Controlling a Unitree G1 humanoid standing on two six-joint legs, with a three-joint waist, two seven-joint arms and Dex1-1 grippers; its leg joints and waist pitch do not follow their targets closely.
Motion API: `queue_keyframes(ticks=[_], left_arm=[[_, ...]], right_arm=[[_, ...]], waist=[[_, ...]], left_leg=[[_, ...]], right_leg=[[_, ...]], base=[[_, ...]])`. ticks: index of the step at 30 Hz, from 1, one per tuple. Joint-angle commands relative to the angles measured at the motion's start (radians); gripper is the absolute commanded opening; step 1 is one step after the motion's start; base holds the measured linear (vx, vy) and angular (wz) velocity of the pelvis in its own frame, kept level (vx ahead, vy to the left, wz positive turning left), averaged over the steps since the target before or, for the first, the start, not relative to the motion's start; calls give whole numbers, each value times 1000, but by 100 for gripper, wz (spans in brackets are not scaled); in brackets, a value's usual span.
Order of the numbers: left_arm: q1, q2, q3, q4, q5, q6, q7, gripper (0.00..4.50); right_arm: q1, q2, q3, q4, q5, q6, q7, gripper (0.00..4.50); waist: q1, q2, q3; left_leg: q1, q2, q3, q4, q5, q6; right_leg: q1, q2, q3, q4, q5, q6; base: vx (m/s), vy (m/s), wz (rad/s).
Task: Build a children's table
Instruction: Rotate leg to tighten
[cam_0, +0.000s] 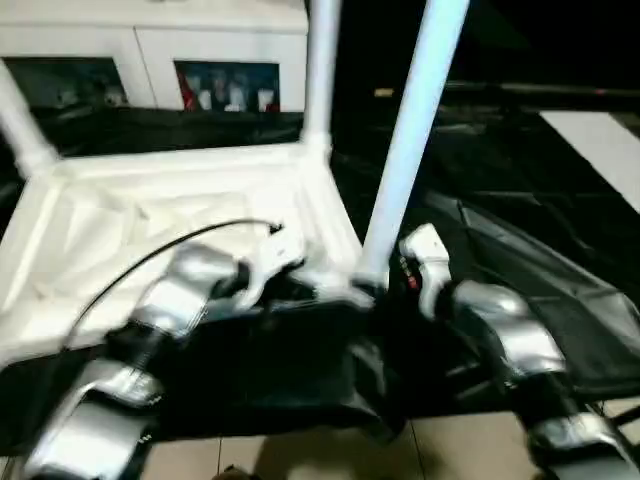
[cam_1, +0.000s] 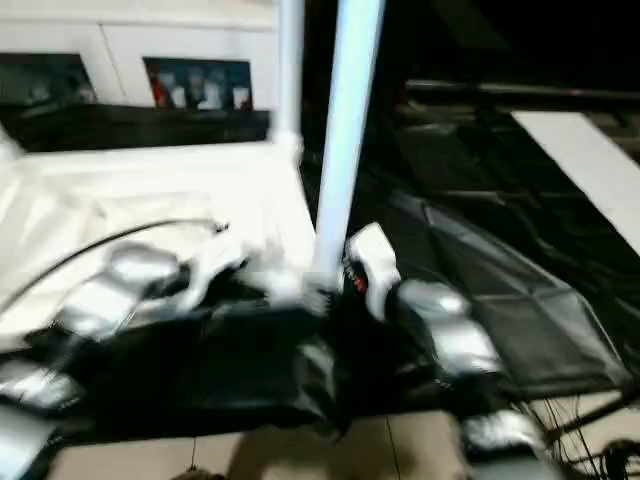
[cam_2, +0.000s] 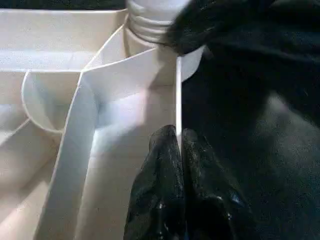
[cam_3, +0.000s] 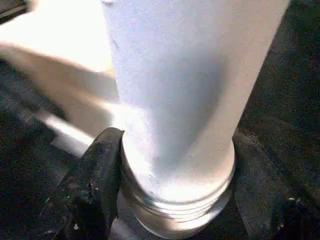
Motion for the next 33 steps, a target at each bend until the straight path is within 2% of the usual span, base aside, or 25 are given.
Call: queue_keyframes(ticks=[1, 2, 3, 4, 7, 8, 9, 10, 13, 14, 16, 17, 19, 20, 21, 22, 24, 25, 27, 28, 30, 32, 33], left_arm=[[-8, -60, -19, 58, -3, 35, 67, 0], [-15, -73, -14, 71, -4, 44, 86, 0], [-44, -124, 5, 120, -6, 76, 166, 0], [-54, -141, 12, 137, -6, 84, 192, 0], [-101, -217, 40, 223, 0, 108, 324, 0], [-105, -223, 43, 230, 0, 107, 335, 0], [-113, -238, 51, 246, 0, 103, 359, 0], [-121, -250, 57, 264, 8, 95, 381, 0], [-129, -257, 39, 283, 34, 78, 384, 0], [-129, -257, 39, 283, 34, 78, 384, 0], [-127, -242, 30, 276, 41, 74, 366, 0], [-126, -239, 29, 274, 41, 73, 360, 0], [-122, -215, 21, 270, 49, 51, 339, 0], [-116, -204, 19, 261, 47, 47, 321, 0], [-108, -191, 14, 250, 47, 30, 298, 0], [-100, -180, 8, 239, 47, 14, 277, 0], [-86, -159, 8, 216, 42, 27, 247, 0], [-73, -140, 3, 194, 39, -1, 210, 0], [-46, -99, -1, 147, 27, -17, 146, 0], [-34, -80, -4, 126, 21, -33, 115, 0], [-30, -73, -5, 118, 19, -41, 102, 0], [-23, -60, -2, 103, 9, -29, 83, 0], [12, -2, -12, 37, -32, -36, -49, 0]], right_arm=[[-23, 41, -53, 70, 6, 38, -147, 270], [-28, 55, -60, 80, 8, 40, -173, 270], [-50, 103, -86, 121, 8, 41, -275, 270], [-57, 118, -94, 135, 7, 43, -307, 270], [-92, 182, -95, 203, -36, 22, -470, 270], [-95, 189, -95, 209, -38, 20, -483, 270], [-102, 204, -99, 220, -43, 17, -513, 270], [-110, 219, -101, 232, -46, 16, -533, 270], [-126, 246, -79, 245, -58, -2, -514, 270], [-126, 246, -79, 245, -58, -2, -514, 270], [-121, 251, -92, 216, -33, -39, -457, 340], [-121, 251, -96, 209, -26, -46, -445, 340], [-121, 239, -104, 187, -15, -71, -414, 362], [-120, 230, -104, 174, -12, -76, -398, 362], [-118, 214, -100, 154, -8, -78, -371, 383], [-115, 201, -96, 136, -3, -76, -344, 383], [-106, 170, -88, 95, 12, -61, -283, 408], [-96, 138, -78, 62, 20, -40, -231, 419], [-68, 55, -42, -2, 18, -22, -105, 419], [-53, 16, -24, -22, 12, -28, -46, 419], [-48, 1, -18, -30, 9, -30, -24, 419], [-37, -29, -8, -45, 10, -32, 30, 419], [-5, -117, 25, -95, 12, -37, 189, 419]], waist=[[1, 8, -65], [-1, 9, -65], [-4, 10, -66], [-4, 6, -65], [-1, 7, -65], [-2, 5, -64], [1, 6, -64], [1, 6, -64], [0, 11, -60], [-1, 9, -60], [-1, 11, -60], [-1, 11, -60], [-2, 10, -59], [-8, 8, -59], [-8, 7, -60], [-9, 7, -60], [-11, 6, -63], [-9, 2, -64], [-7, 3, -70], [-2, 2, -70], [1, 2, -71], [1, 1, -70], [9, -2, -72]], left_leg=[[24, 38, -23, -80, -262, -30], [25, 38, -23, -81, -260, -33], [25, 35, -21, -80, -269, -32], [27, 36, -23, -81, -272, -35], [27, 33, -22, -80, -277, -34], [26, 32, -22, -81, -275, -34], [32, 32, -22, -81, -288, -33], [30, 32, -23, -82, -289, -30], [32, 32, -27, -88, -334, -30], [31, 33, -27, -89, -338, -30], [30, 34, -29, -91, -341, -28], [30, 34, -29, -91, -341, -28], [27, 35, -31, -94, -353, -21], [21, 34, -32, -95, -347, -21], [20, 34, -32, -94, -338, -18], [18, 34, -30, -93, -321, -9], [17, 36, -27, -89, -275, 10], [18, 36, -27, -87, -259, 17], [9, 37, -24, -79, -170, 51], [11, 38, -21, -74, -137, 71], [13, 36, -17, -71, -114, 87], [13, 35, -15, -71, -110, 89], [15, 40, -19, -70, -116, 95]], right_leg=[[33, -56, 36, -79, -261, -205], [32, -55, 37, -79, -247, -207], [28, -54, 38, -78, -235, -213], [29, -55, 37, -82, -242, -212], [29, -56, 38, -86, -261, -200], [30, -56, 38, -87, -263, -197], [27, -54, 37, -91, -276, -188], [30, -54, 37, -90, -273, -185], [29, -56, 35, -99, -326, -161], [29, -56, 36, -100, -330, -157], [30, -56, 36, -98, -320, -157], [30, -56, 36, -98, -320, -157], [31, -57, 35, -100, -333, -156], [35, -57, 34, -99, -328, -155], [37, -57, 34, -99, -322, -156], [37, -57, 35, -98, -302, -159], [41, -56, 36, -90, -236, -182], [44, -56, 35, -89, -221, -186], [50, -55, 35, -73, -89, -214], [48, -54, 35, -66, -29, -232], [47, -53, 36, -62, 7, -253], [47, -53, 36, -62, 6, -264], [52, -55, 33, -59, 2, -270]], base=[[0, 0, 0], [0, 0, 0], [0, 0, 0], [0, 0, 0], [0, 0, 0], [0, 0, 0], [0, 0, 0], [0, 0, 0], [0, 0, 0], [0, 0, 0], [0, 0, 0], [0, 0, 0], [0, 0, 0], [0, 0, 0], [0, 0, 0], [0, 0, 0], [0, 0, 0], [0, 0, 0], [0, 0, 0], [0, 0, 0], [0, 0, 0], [0, 0, 0], [0, 0, 0]])
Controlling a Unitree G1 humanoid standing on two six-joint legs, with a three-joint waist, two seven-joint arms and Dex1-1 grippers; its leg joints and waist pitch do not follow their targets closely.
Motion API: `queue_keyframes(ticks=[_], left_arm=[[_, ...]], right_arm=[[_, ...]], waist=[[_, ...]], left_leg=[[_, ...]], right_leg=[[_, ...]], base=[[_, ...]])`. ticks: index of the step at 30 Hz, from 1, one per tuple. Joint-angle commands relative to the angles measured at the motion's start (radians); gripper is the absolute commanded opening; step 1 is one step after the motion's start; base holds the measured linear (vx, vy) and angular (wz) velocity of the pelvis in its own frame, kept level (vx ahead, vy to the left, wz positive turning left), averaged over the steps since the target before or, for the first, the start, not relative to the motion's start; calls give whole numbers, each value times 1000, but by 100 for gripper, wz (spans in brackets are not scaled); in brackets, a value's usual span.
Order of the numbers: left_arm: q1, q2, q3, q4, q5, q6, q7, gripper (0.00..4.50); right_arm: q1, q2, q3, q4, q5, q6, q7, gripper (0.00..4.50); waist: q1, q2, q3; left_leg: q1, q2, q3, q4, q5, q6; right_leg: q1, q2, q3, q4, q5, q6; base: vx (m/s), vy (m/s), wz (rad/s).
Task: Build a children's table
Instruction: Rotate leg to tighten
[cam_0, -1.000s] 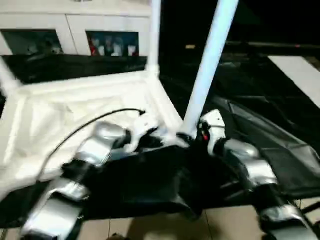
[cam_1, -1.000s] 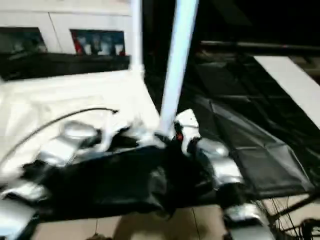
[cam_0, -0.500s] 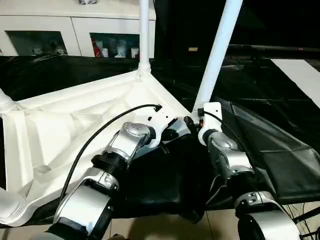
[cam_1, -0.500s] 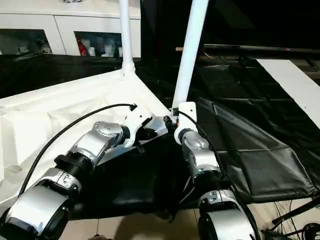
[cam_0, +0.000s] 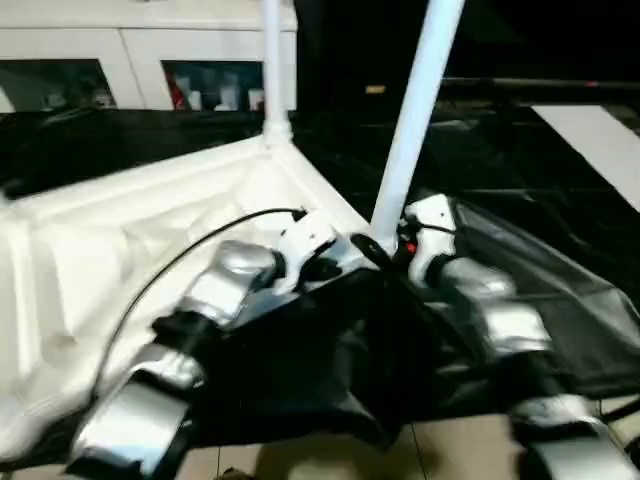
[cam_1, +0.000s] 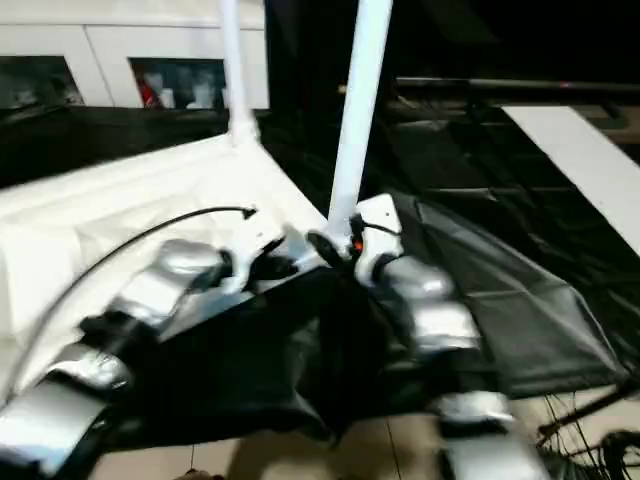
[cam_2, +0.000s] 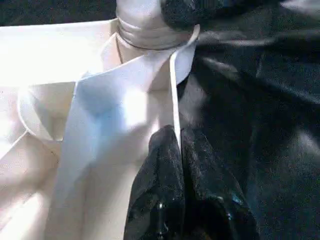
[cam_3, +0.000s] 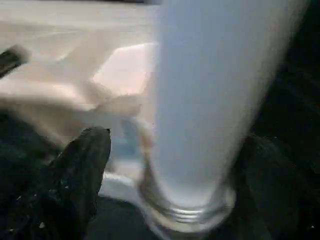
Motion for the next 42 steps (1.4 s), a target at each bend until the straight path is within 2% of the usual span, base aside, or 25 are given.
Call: queue_keyframes(ticks=[1, 3, 5, 6, 7, 8, 9, 13, 18, 21, 28, 30, 33, 34, 40, 42], left_arm=[[58, 53, -36, -46, -39, -2, -159, 0], [87, 94, -50, -107, -70, -11, -263, 0], [94, 110, -57, -123, -74, -12, -296, 0], [97, 123, -62, -132, -71, -14, -310, 0], [97, 129, -64, -135, -69, -16, -315, 0], [97, 130, -65, -136, -68, -18, -318, 0], [96, 132, -65, -138, -69, -20, -324, 0], [92, 131, -63, -139, -69, -18, -321, 0], [100, 139, -66, -167, -79, -3, -333, 0], [100, 136, -62, -161, -75, -6, -329, 0], [97, 135, -62, -155, -72, -9, -326, 0], [95, 138, -64, -154, -71, -7, -323, 0], [95, 141, -62, -150, -67, -10, -322, 0], [95, 141, -62, -150, -67, -10, -322, 0], [91, 135, -62, -137, -59, -9, -304, 0], [82, 113, -56, -120, -50, 10, -258, 0]], right_arm=[[36, -86, 31, -55, 3, -6, 173, 419], [46, -137, 58, -77, 11, 1, 265, 419], [46, -152, 66, -80, 10, 3, 287, 419], [42, -170, 81, -84, 11, 3, 321, 419], [39, -182, 93, -85, 10, 0, 345, 419], [38, -187, 97, -85, 10, -1, 353, 419], [36, -193, 106, -86, 4, -5, 365, 419], [33, -192, 115, -91, 1, -3, 385, 419], [35, -189, 121, -94, 2, 1, 414, 419], [32, -176, 117, -79, 10, -2, 408, 386], [30, -163, 115, -62, 11, -7, 408, 329], [32, -159, 114, -58, 5, -7, 412, 297], [32, -157, 115, -51, -1, -12, 410, 289], [32, -157, 115, -51, -2, -13, 410, 271], [33, -146, 111, -39, -7, -19, 387, 265], [31, -124, 96, -16, -20, -16, 318, 264]], waist=[[11, -5, -70], [8, -2, -67], [7, 0, -63], [4, -2, -60], [4, -2, -60], [4, -2, -60], [7, -1, -59], [11, -7, -65], [20, -11, -70], [27, -10, -73], [29, -12, -75], [30, -14, -75], [30, -13, -77], [30, -12, -77], [30, -12, -75], [28, -12, -74]], left_leg=[[15, 41, -17, -56, -105, 101], [17, 43, -16, -57, -109, 106], [15, 42, -14, -59, -144, 99], [21, 46, -15, -63, -184, 75], [21, 46, -16, -64, -199, 61], [21, 46, -16, -64, -199, 61], [26, 47, -15, -65, -216, 45], [23, 45, -15, -62, -180, 47], [19, 44, -13, -55, -121, 75], [20, 44, -12, -52, -101, 82], [19, 42, -13, -51, -108, 73], [18, 41, -13, -50, -99, 77], [18, 41, -13, -48, -86, 82], [18, 41, -13, -48, -86, 82], [18, 41, -13, -48, -100, 77], [18, 40, -13, -49, -109, 69]], right_leg=[[58, -56, 37, -52, 19, -276], [52, -53, 36, -51, 23, -288], [49, -53, 36, -56, -28, -285], [43, -54, 36, -63, -102, -276], [44, -56, 37, -65, -135, -271], [44, -56, 37, -65, -135, -271], [38, -56, 39, -68, -157, -267], [42, -57, 39, -60, -109, -264], [47, -59, 38, -51, -48, -268], [46, -58, 37, -49, -37, -274], [48, -58, 37, -47, -49, -271], [48, -57, 37, -46, -43, -268], [49, -57, 36, -43, -23, -271], [48, -56, 36, -43, -22, -272], [48, -57, 36, -45, -43, -271], [47, -56, 37, -47, -58, -269]], base=[[0, 0, 0], [0, 0, 0], [0, 0, 0], [0, 0, 0], [0, 0, 0], [0, 0, 0], [0, 0, 0], [0, 0, 0], [0, 0, 0], [0, 0, 0], [0, 0, 0], [0, 0, 0], [0, 0, 0], [0, 0, 0], [0, 0, 0], [0, 0, 0]])
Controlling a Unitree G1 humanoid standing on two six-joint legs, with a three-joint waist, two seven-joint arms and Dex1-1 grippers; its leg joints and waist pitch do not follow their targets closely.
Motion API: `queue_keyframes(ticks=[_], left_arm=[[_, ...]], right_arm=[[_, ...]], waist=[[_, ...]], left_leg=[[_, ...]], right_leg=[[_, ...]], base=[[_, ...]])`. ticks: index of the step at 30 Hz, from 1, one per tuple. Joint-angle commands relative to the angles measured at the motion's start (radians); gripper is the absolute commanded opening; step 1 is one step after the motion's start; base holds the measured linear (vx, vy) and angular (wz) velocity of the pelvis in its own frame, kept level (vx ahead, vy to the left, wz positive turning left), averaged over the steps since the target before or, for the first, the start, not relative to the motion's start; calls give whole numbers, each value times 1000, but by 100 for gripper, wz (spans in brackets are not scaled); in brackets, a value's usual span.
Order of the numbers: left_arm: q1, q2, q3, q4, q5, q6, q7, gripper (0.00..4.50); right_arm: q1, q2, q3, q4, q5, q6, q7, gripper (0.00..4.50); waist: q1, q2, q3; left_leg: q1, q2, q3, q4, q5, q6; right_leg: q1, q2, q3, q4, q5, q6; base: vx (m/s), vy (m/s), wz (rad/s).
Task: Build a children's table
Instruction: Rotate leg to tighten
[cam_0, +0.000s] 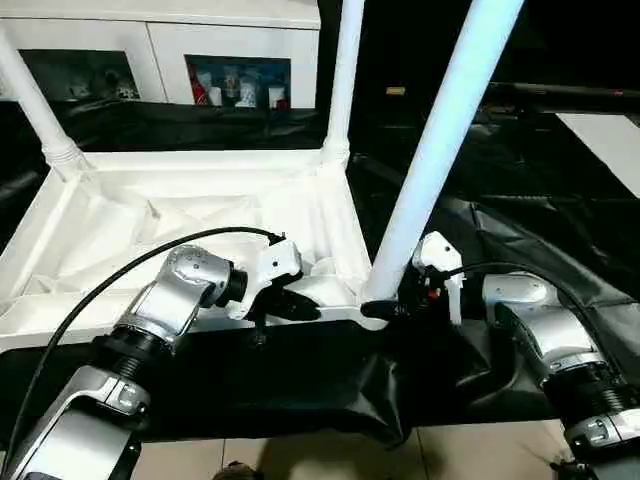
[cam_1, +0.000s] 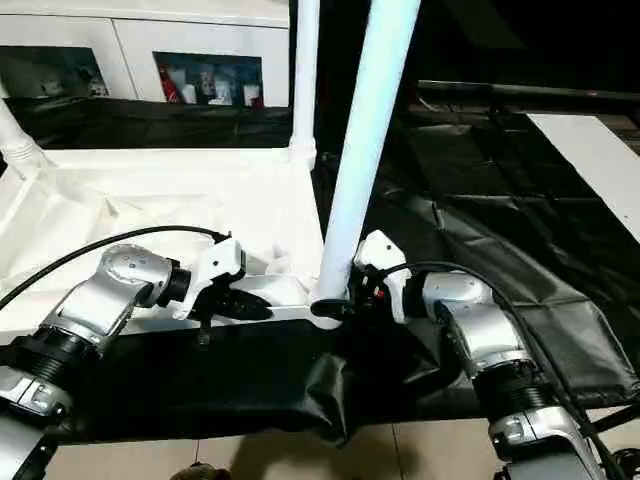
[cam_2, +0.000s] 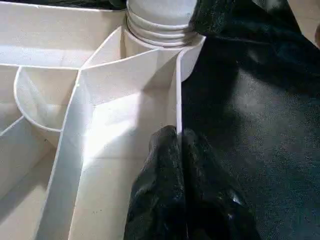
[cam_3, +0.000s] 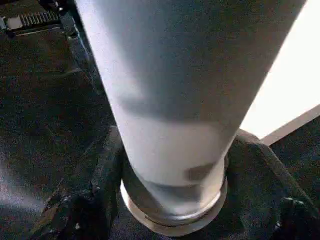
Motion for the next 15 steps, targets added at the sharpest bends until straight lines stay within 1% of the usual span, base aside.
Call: queue_keyframes(ticks=[1, 2, 3, 4, 5, 6, 7, 8, 9, 10, 11, 12, 13, 15], left_arm=[[-11, -36, -12, 29, 18, 20, 49, 0], [-22, -55, -7, 49, 26, 29, 88, 0], [-44, -91, 2, 86, 38, 40, 156, 0], [-55, -109, 6, 107, 45, 44, 191, 0], [-72, -136, 14, 131, 49, 59, 239, 0], [-81, -150, 20, 143, 49, 67, 262, 0], [-111, -198, 38, 184, 48, 96, 340, 0], [-120, -212, 45, 198, 48, 106, 367, 0], [-146, -253, 63, 235, 45, 133, 440, 0], [-159, -273, 69, 255, 47, 144, 478, 0], [-175, -299, 76, 280, 51, 152, 528, 0], [-190, -321, 83, 302, 53, 153, 572, 0], [-197, -334, 88, 314, 53, 153, 595, 0], [-210, -358, 92, 341, 60, 147, 625, 0]], right_arm=[[-14, 30, -25, 40, -30, 0, -111, 264], [-14, 49, -39, 54, -34, 7, -161, 264], [-13, 83, -61, 74, -38, 21, -246, 264], [-12, 100, -72, 83, -40, 28, -289, 264], [-9, 128, -89, 89, -39, 48, -352, 264], [-9, 143, -97, 94, -39, 57, -387, 264], [-13, 193, -126, 112, -42, 81, -502, 264], [-16, 208, -135, 121, -42, 85, -541, 264], [-25, 251, -160, 145, -45, 95, -645, 264], [-35, 274, -173, 162, -47, 105, -705, 263], [-49, 303, -190, 186, -52, 117, -790, 263], [-63, 327, -207, 211, -59, 124, -867, 263], [-72, 343, -217, 228, -61, 124, -911, 263], [-93, 375, -235, 258, -64, 116, -983, 263]], waist=[[-1, -5, -73], [-3, -5, -71], [-6, -6, -70], [-6, -6, -68], [-5, -3, -69], [-6, -6, -68], [-7, -4, -67], [-6, -1, -68], [-10, -1, -67], [-10, -2, -69], [-10, -4, -69], [-10, -2, -68], [-10, -3, -68], [-8, -6, -70]], left_leg=[[23, 40, -15, -63, -118, 62], [23, 40, -16, -65, -145, 47], [25, 38, -14, -65, -163, 38], [28, 38, -17, -68, -200, 13], [30, 39, -20, -71, -225, -7], [31, 38, -21, -73, -241, -17], [30, 37, -21, -73, -244, -19], [33, 37, -23, -75, -250, -31], [31, 35, -21, -75, -253, -34], [33, 35, -23, -76, -263, -44], [33, 33, -23, -75, -264, -43], [34, 33, -23, -76, -266, -43], [32, 33, -24, -77, -266, -43], [29, 32, -23, -76, -250, -31]], right_leg=[[45, -54, 36, -57, -74, -264], [44, -55, 36, -62, -111, -258], [42, -54, 38, -66, -138, -253], [39, -56, 38, -73, -203, -239], [39, -58, 38, -75, -248, -222], [38, -58, 38, -79, -271, -208], [37, -56, 39, -80, -275, -204], [36, -56, 38, -81, -279, -198], [33, -55, 39, -81, -281, -198], [33, -57, 39, -83, -295, -193], [34, -57, 38, -86, -299, -186], [30, -56, 39, -88, -299, -182], [32, -56, 39, -88, -296, -179], [36, -55, 39, -87, -264, -168]], base=[[0, 0, 0], [0, 0, 0], [0, 0, 0], [0, 0, 0], [0, 0, 0], [0, 0, 0], [0, 0, 0], [0, 0, 0], [0, 0, 0], [0, 0, 0], [0, 0, 0], [0, 0, 0], [0, 0, 0], [0, 0, 0]])
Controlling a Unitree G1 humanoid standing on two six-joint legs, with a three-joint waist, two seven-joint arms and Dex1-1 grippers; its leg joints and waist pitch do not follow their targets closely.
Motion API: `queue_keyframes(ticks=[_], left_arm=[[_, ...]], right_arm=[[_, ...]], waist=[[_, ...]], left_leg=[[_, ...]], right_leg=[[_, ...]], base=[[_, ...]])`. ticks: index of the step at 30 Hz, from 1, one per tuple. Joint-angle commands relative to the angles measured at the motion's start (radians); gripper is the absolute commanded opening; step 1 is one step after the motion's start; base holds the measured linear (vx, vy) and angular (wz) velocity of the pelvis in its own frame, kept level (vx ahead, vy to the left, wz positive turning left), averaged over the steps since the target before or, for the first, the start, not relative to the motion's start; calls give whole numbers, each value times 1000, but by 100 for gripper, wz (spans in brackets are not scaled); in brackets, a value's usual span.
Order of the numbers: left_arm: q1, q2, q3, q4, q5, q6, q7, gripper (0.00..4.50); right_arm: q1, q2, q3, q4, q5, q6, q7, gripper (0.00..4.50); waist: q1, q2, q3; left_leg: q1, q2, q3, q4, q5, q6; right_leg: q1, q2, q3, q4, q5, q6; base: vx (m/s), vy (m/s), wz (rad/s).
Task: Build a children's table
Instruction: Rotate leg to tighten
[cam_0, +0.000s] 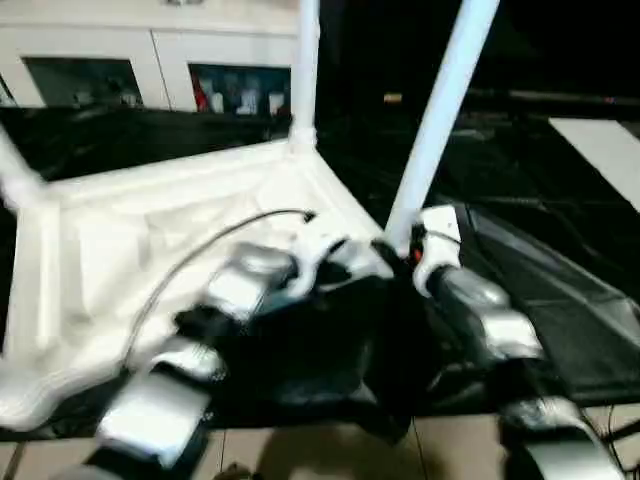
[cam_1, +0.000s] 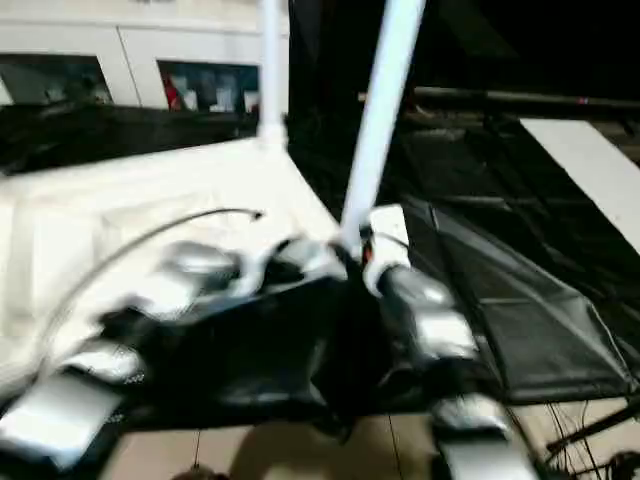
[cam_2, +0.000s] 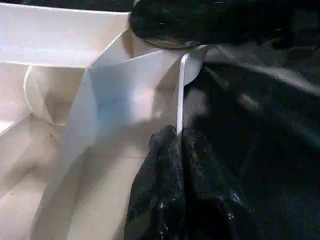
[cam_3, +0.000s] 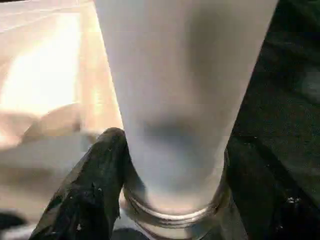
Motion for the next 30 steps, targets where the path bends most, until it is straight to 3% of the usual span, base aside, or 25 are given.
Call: queue_keyframes(ticks=[1, 5, 8, 11, 13, 14, 15, 17, 20, 23, 25, 26, 30], left_arm=[[-26, -31, 11, 50, 15, 3, 74, 0], [-37, -38, -10, 87, 40, -23, 81, 0], [-45, -18, -12, 100, 46, -26, 71, 0], [-35, 20, -23, 77, 55, -27, 37, 0], [-18, 66, -29, 46, 56, -42, -33, 0], [-18, 66, -29, 46, 56, -42, -33, 0], [6, 107, -42, 14, 62, -60, -91, 0], [34, 141, -49, -21, 57, -81, -147, 0], [79, 187, -61, -88, 36, -95, -244, 0], [125, 242, -90, -167, 7, -153, -371, 0], [155, 280, -108, -226, -18, -152, -457, 0], [165, 292, -113, -245, -25, -158, -482, 0], [190, 329, -129, -309, -50, -134, -572, 0]], right_arm=[[-2, 45, 14, 88, -30, 28, -89, 263], [-45, 79, 28, 131, -37, -12, -91, 263], [-45, 89, 43, 106, -39, -63, -14, 333], [-21, 73, 59, 43, -21, -93, 63, 343], [-13, 29, 62, 1, -5, -100, 126, 367], [-13, 29, 62, 1, -5, -100, 126, 373], [-5, -16, 61, -42, 26, -80, 215, 391], [12, -69, 88, -80, 33, -60, 311, 401], [51, -159, 128, -142, 41, -54, 476, 410], [91, -231, 151, -198, 46, -60, 625, 410], [115, -280, 174, -239, 59, -51, 716, 410], [122, -296, 183, -254, 66, -44, 744, 410], [147, -364, 236, -300, 82, -14, 867, 410]], waist=[[-5, -2, -69], [-6, -6, -71], [-6, -6, -70], [-6, -10, -68], [-16, -11, -70], [-23, -10, -73], [-26, -15, -71], [-29, -12, -73], [-23, -9, -76], [-17, -4, -75], [-15, 5, -74], [-16, 2, -71], [-6, 3, -65]], left_leg=[[23, 33, -22, -81, -245, -27], [21, 32, -22, -83, -245, -21], [19, 34, -22, -84, -244, -14], [15, 35, -24, -87, -249, -3], [11, 36, -29, -91, -247, -6], [9, 36, -29, -89, -234, -2], [8, 37, -27, -87, -228, 8], [9, 38, -24, -83, -205, 26], [14, 40, -18, -77, -149, 57], [14, 43, -19, -76, -151, 65], [20, 45, -18, -79, -173, 55], [19, 46, -17, -81, -193, 48], [25, 49, -19, -89, -272, 9]], right_leg=[[29, -53, 36, -90, -254, -166], [33, -53, 34, -88, -234, -158], [33, -53, 34, -88, -219, -161], [35, -55, 34, -90, -239, -155], [41, -53, 29, -89, -244, -152], [43, -54, 29, -86, -222, -162], [42, -55, 30, -86, -209, -173], [42, -54, 31, -83, -172, -188], [41, -50, 31, -72, -54, -234], [44, -52, 31, -70, -44, -252], [40, -51, 31, -71, -55, -259], [40, -50, 32, -73, -75, -260], [34, -53, 35, -82, -188, -238]], base=[[0, 0, 0], [0, 0, 0], [0, 0, 0], [0, 0, 0], [0, 0, 0], [0, 0, 0], [0, 0, 0], [0, 0, 0], [0, 0, 0], [0, 0, 0], [0, 0, 0], [0, 0, 0], [0, 0, 0]])
